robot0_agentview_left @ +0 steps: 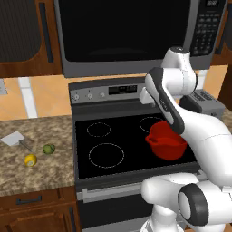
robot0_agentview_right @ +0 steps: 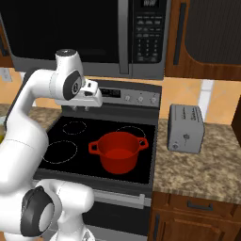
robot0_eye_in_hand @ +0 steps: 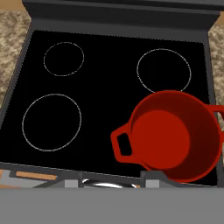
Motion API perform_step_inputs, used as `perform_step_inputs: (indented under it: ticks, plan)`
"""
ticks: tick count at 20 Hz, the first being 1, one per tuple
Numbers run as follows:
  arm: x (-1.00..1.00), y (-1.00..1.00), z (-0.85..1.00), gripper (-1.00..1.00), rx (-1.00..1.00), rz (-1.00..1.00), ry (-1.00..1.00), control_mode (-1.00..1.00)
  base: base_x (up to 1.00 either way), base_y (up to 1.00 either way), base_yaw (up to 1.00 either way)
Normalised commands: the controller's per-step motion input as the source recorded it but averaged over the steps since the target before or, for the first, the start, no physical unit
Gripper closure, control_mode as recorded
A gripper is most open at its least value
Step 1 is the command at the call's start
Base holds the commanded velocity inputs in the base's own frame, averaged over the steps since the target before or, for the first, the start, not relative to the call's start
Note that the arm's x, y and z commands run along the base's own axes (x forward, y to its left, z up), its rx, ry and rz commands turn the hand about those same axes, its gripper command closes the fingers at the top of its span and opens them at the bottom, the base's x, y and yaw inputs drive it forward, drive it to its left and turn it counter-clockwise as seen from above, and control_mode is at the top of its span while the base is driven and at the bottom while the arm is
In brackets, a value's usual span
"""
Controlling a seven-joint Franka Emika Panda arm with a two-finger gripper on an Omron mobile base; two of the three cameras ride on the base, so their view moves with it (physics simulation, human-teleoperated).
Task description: Put the lime and lemon in the pot. Retrieve the spatula and lightly stir the vegetables in the pot.
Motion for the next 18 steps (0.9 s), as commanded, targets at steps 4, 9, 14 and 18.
perform_step_inputs:
  ticks: [4, 9, 14, 18]
  plan:
    - [0.0, 0.0, 0.0, -1.0, 0.0, 0.0, 0.0, 1.0, -0.01, 0.04, 0.0]
    - [0.0, 0.0, 0.0, -1.0, 0.0, 0.0, 0.0, 1.0, -0.03, 0.56, 0.0]
    - [0.0, 0.0, 0.0, -1.0, 0.0, 0.0, 0.0, 1.0, -0.02, 0.67, 0.0]
    - [0.0, 0.0, 0.0, -1.0, 0.0, 0.0, 0.0, 1.0, 0.0, 0.59, 0.0]
